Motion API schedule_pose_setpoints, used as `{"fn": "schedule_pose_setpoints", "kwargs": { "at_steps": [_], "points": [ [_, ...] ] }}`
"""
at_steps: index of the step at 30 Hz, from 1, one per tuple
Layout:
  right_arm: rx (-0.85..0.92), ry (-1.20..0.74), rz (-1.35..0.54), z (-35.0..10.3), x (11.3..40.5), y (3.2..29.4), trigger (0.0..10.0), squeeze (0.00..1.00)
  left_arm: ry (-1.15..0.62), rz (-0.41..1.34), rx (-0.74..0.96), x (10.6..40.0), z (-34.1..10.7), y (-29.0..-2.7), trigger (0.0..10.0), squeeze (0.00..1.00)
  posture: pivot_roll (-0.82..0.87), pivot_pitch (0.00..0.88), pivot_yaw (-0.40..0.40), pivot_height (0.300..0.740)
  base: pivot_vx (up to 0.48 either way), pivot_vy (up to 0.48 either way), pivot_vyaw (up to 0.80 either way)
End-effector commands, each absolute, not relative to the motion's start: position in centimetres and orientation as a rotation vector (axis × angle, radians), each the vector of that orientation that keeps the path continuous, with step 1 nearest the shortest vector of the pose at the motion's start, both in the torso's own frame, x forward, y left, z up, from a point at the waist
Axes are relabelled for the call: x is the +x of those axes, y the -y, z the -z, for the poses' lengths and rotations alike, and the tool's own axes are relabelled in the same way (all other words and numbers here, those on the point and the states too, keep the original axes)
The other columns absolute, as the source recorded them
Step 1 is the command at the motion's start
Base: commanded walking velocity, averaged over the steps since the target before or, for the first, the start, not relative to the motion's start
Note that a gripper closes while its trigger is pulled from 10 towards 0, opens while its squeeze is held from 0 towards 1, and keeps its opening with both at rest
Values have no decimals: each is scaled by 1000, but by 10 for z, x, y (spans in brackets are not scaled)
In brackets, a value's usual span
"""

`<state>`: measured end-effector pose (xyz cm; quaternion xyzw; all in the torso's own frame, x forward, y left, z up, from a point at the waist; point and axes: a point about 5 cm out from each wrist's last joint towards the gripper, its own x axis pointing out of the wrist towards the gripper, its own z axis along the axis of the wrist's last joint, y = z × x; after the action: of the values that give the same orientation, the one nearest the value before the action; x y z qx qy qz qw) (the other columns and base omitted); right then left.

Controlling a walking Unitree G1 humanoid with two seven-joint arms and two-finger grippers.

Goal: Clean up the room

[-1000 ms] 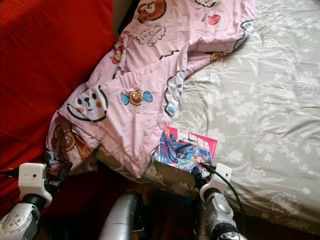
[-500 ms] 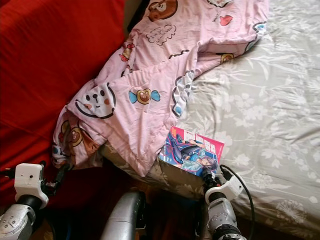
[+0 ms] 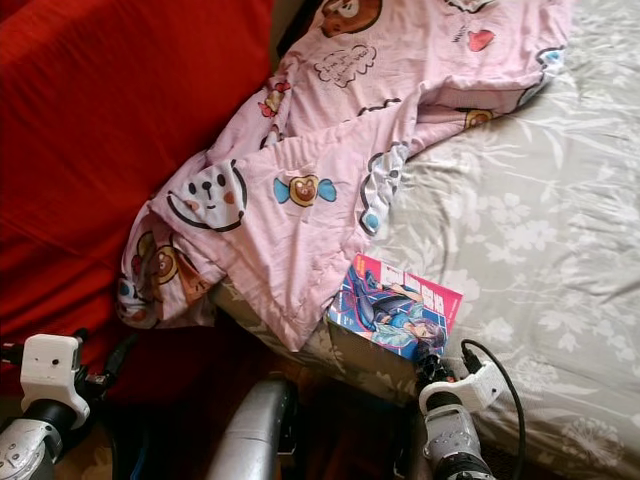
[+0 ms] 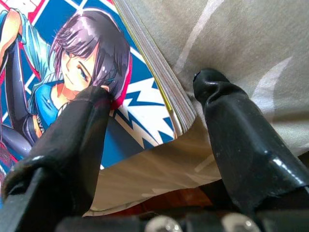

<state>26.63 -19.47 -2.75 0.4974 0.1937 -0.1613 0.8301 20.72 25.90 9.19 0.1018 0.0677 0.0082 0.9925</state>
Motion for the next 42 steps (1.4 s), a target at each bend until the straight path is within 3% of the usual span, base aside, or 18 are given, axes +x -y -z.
{"fn": "schedule_pose_setpoints", "kwargs": {
  "at_steps": [1, 14, 15, 16, 17, 42],
  "points": [
    [1084, -614, 286, 50, 245, 159, 10000, 0, -177, -48, 228, 196, -92, -272, 10000, 0, 293, 414, 260, 651, 0, 0, 0],
    [1131, -621, 235, 49, 246, 146, 10000, 0, -177, -45, 256, 196, -96, -275, 10000, 0, 302, 406, 270, 651, 0, 0, 0],
    [1140, -609, 217, 48, 247, 146, 8235, 0, -177, -42, 258, 197, -96, -274, 10000, 0, 299, 404, 269, 651, 0, 0, 0],
    [1142, -606, 212, 47, 247, 145, 8235, 0, -177, -41, 258, 197, -96, -274, 10000, 0, 299, 404, 269, 651, 0, 0, 0],
    [1136, -600, 205, 47, 248, 146, 0, 0, -177, -35, 260, 197, -96, -272, 10000, 0, 294, 400, 267, 651, 0, 0, 0],
    [1075, -536, 194, 42, 252, 165, 0, 0, -165, -53, 269, 219, -84, -263, 10000, 0, 229, 329, 211, 651, 0, 0, 0]
  ]
}}
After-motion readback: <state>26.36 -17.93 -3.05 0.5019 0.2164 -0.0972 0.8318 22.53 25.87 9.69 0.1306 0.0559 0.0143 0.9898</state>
